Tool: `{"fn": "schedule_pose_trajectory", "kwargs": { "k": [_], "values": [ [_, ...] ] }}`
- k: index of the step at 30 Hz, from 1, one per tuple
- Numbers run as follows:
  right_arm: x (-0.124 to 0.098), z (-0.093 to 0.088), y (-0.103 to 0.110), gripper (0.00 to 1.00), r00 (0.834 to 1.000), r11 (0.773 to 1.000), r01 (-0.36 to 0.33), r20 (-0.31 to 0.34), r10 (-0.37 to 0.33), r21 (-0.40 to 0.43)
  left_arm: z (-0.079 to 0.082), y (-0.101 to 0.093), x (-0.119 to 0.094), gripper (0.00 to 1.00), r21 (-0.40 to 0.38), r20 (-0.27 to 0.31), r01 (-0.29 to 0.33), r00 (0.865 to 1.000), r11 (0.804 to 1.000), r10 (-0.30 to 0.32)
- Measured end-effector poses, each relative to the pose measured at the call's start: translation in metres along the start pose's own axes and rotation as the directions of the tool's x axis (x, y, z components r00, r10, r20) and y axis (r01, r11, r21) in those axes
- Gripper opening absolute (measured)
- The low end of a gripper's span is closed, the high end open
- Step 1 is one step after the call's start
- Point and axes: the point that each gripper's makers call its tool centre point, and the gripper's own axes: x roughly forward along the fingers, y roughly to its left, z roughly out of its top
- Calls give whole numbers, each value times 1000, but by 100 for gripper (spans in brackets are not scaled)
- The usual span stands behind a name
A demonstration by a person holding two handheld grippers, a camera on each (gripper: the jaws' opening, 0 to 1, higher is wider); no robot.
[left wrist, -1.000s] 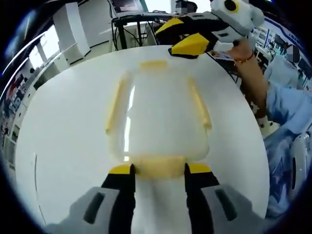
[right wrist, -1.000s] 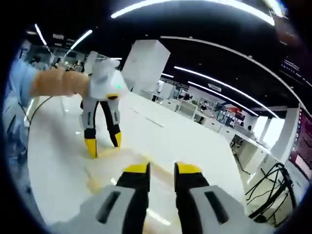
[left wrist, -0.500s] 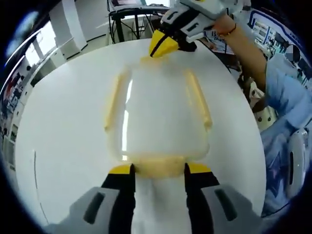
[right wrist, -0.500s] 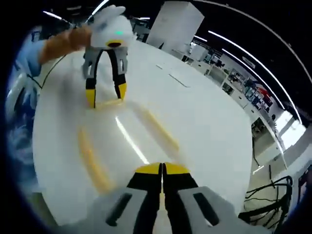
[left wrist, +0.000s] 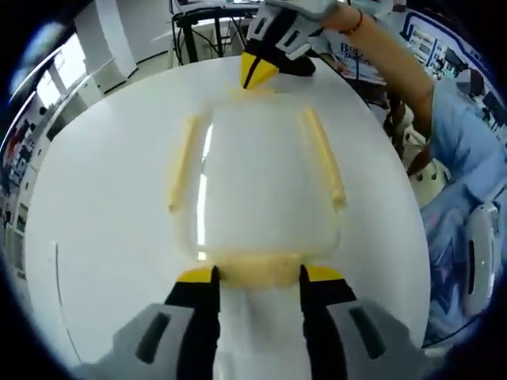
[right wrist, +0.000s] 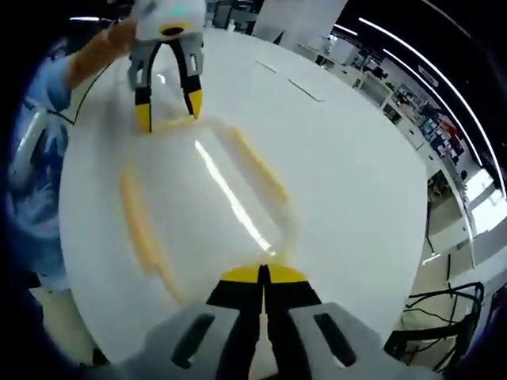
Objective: Snap each plastic latch of the storage box into its locked position after aligning the lid with the box until every specified latch is closed and the lid sits flush.
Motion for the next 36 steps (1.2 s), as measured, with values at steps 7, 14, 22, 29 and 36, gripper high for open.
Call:
{"fn": "schedule_pose_trajectory", "kwargs": {
  "k": [7,14,22,29,36],
  "values": [
    [-3,-11,0,1,999,996,-48,-26,46,-78,0,0,-1,39,2,3,5,1000,1000,-5],
    [-16,-21,2,23,994,969,-102,-64,90,-224,0,0,-1,39,3,0,12,1000,1000,-12],
    [-11,-23,12,36,978,944,-202,-107,179,-262,0,0,0,39,4,-3,16,1000,1000,-16],
    [0,-17,12,41,969,926,-234,-152,196,-297,0,0,0,39,8,-8,14,1000,1000,-14],
    [6,-15,7,48,938,893,-310,-258,231,-327,0,-1,1,39,18,-2,11,1000,1000,-11]
  ]
}}
